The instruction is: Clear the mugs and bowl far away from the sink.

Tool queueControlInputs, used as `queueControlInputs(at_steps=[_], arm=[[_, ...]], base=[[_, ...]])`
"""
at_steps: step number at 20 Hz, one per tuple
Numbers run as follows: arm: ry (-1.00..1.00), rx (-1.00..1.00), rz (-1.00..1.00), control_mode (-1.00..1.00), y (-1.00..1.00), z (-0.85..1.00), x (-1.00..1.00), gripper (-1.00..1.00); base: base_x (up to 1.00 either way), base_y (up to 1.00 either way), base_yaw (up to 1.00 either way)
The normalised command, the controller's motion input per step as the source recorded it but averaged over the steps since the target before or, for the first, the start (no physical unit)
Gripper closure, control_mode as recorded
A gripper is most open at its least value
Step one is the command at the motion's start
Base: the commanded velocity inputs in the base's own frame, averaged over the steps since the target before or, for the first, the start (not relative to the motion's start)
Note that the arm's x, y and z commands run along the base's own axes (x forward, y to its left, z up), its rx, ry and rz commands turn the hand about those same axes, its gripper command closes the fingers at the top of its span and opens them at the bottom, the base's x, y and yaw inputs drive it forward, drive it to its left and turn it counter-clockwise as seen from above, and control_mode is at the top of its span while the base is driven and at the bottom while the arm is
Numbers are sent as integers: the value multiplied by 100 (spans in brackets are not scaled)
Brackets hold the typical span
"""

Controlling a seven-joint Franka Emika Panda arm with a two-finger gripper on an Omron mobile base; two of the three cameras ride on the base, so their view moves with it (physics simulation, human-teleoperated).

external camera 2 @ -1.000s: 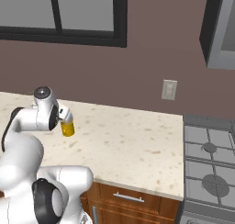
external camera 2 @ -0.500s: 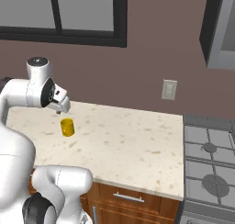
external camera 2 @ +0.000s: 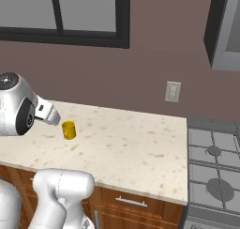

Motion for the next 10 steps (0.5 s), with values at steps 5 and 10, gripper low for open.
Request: queueControlInputs(at_steps=[5, 10], arm=[[-5, 0, 0, -100, -11, 8, -27, -100], [0, -1, 0, -100, -20, 35, -12, -100]], base=[[0, 0, 0], [0, 0, 0]])
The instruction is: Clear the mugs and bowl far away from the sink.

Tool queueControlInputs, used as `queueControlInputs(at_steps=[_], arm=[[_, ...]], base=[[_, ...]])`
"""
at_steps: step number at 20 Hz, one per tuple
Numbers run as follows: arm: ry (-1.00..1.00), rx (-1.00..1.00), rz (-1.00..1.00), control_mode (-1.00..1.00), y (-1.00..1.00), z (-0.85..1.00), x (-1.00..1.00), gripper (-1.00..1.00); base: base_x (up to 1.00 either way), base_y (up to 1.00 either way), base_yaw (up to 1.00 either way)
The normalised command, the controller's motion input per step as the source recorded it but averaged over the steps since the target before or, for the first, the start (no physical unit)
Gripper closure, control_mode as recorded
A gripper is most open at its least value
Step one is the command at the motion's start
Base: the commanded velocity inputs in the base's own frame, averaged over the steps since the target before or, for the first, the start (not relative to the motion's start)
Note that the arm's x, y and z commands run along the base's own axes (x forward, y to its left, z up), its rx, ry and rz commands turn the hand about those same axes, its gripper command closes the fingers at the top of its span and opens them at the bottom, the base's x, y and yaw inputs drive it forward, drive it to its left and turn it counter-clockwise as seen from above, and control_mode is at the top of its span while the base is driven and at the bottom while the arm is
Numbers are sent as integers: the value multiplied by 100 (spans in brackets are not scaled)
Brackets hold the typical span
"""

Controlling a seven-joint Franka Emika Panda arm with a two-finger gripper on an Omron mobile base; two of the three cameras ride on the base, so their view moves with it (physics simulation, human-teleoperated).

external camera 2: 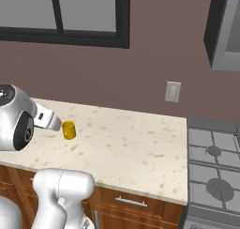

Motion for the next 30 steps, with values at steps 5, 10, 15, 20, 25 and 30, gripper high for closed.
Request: queueControlInputs(at_steps=[5, 10, 15, 20, 25, 30], arm=[[0, -8, 0, -100, -31, 45, -20, -100], [6, -8, 0, -100, -48, 39, -22, -100], [0, -3, 0, 100, -8, 7, -4, -100], [0, 0, 0, 100, 0, 0, 0, -100], [0, 0, 0, 100, 0, 0, 0, -100], [0, 0, 0, 100, 0, 0, 0, -100]], base=[[0, 0, 0], [0, 0, 0], [-9, -27, 0], [0, -14, -52], [0, 0, -100], [0, 0, -100]])
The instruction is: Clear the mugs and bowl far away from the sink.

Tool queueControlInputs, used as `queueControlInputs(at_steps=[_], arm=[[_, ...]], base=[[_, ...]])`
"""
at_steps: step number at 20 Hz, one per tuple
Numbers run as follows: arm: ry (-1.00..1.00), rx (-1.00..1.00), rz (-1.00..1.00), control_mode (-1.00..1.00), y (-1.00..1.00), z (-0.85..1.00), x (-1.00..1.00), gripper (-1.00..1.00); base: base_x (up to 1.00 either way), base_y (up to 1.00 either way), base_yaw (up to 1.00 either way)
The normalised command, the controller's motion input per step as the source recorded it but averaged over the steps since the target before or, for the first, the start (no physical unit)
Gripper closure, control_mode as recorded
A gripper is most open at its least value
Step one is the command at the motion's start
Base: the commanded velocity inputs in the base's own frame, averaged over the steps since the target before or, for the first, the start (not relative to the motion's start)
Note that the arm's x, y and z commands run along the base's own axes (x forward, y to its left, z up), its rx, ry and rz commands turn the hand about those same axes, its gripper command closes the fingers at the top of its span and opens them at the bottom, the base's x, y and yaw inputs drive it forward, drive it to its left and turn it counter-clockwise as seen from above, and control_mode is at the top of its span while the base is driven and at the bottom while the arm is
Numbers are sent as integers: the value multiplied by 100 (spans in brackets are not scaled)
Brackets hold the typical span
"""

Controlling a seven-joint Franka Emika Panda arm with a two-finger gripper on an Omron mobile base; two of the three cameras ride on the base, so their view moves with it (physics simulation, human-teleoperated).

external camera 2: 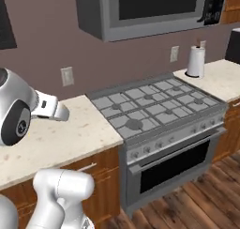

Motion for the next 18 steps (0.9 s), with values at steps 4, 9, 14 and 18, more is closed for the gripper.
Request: queueControlInputs(at_steps=[4, 9, 14, 18], arm=[[0, 0, 0, 100, 0, 0, 0, -100], [0, 0, 0, 100, 0, 0, 0, -100], [0, 0, 0, 100, 0, 0, 0, -100], [0, 0, 0, 100, 0, 0, 0, -100]], base=[[0, 0, -100], [0, 0, -100], [0, 0, -100], [1, 0, -97]])
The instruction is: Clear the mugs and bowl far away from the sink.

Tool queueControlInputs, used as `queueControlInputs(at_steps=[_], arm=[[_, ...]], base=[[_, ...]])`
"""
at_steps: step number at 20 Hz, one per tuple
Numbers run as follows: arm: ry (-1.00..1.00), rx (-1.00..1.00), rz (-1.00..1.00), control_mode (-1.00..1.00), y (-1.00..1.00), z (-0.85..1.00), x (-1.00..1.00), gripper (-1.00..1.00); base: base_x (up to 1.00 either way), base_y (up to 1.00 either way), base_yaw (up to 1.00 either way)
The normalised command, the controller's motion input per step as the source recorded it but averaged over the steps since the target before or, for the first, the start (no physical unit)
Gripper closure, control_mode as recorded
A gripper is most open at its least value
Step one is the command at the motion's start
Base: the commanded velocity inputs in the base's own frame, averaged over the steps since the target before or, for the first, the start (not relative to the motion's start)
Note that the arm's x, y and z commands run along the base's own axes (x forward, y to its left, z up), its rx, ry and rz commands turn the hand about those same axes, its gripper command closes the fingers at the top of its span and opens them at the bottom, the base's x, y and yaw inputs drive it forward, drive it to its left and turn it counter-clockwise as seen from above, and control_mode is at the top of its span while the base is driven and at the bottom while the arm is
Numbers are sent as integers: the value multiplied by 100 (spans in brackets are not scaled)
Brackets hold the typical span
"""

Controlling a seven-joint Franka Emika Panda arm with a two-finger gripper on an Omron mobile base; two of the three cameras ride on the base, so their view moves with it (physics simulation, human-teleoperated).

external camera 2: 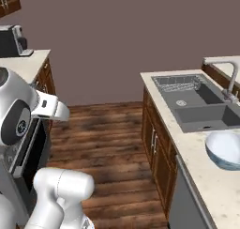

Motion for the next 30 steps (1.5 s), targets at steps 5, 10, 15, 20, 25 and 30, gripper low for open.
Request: queueControlInputs(at_steps=[5, 10, 15, 20, 25, 30], arm=[[0, 0, 0, 100, 0, 0, 0, -100], [0, 0, 0, 100, 0, 0, 0, -100], [0, 0, 0, 100, 0, 0, 0, -100], [0, 0, 0, 100, 0, 0, 0, -100], [0, 0, 0, 100, 0, 0, 0, -100], [0, 0, 0, 100, 0, 0, 0, -100]], base=[[16, 0, -90], [20, 0, -76], [27, 1, -64], [51, 23, -47], [71, 33, -32], [85, 30, -18]])
